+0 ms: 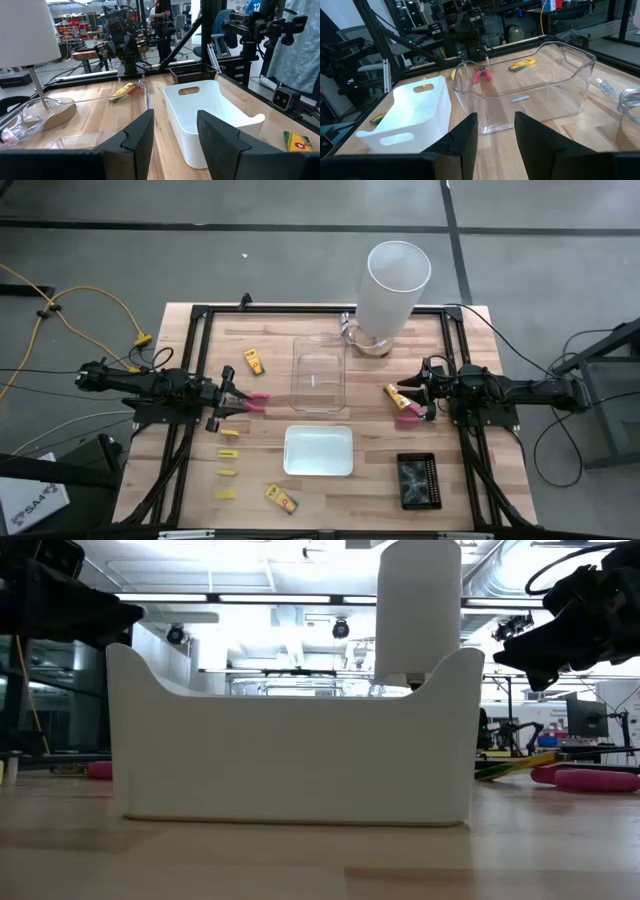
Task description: Pick & Place School Supplies
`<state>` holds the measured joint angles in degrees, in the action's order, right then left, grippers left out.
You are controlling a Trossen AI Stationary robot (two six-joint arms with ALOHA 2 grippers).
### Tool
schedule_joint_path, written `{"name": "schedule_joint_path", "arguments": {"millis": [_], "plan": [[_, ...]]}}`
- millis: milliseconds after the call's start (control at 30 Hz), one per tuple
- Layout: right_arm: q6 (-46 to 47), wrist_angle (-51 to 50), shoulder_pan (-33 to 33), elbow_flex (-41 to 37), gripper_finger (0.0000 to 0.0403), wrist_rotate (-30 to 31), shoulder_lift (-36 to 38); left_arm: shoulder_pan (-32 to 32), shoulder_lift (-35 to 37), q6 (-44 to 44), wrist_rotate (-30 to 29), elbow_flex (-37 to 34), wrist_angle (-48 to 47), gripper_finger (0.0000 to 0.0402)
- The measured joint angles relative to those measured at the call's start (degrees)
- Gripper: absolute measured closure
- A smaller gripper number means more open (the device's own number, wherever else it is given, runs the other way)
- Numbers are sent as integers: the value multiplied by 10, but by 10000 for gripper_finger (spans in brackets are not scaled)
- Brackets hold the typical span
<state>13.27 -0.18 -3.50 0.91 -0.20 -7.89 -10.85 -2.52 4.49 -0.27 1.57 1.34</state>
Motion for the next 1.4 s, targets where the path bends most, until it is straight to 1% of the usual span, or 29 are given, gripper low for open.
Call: {"name": "schedule_joint_path", "arguments": {"millis": [467, 733, 900, 1000, 1167, 1233, 1400], "plan": [[0, 0, 0, 0, 282, 0, 0, 0, 0, 0, 0, 0, 0, 258], [0, 0, 0, 0, 282, 0, 0, 1, 0, -3, 0, 0, 21, 258], [0, 0, 0, 0, 282, 0, 0, 1, 0, -49, -3, 0, 23, 258], [0, 0, 0, 0, 282, 0, 0, 1, 0, -80, -15, 1, 17, 258], [0, 0, 0, 0, 282, 0, 0, 1, -16, -86, -62, 18, -29, 258], [0, 0, 0, 0, 282, 0, 0, 1, -29, -86, -76, 27, -29, 258], [0, 0, 0, 0, 282, 0, 0, 1, -81, -89, -86, 57, -33, 258]]}}
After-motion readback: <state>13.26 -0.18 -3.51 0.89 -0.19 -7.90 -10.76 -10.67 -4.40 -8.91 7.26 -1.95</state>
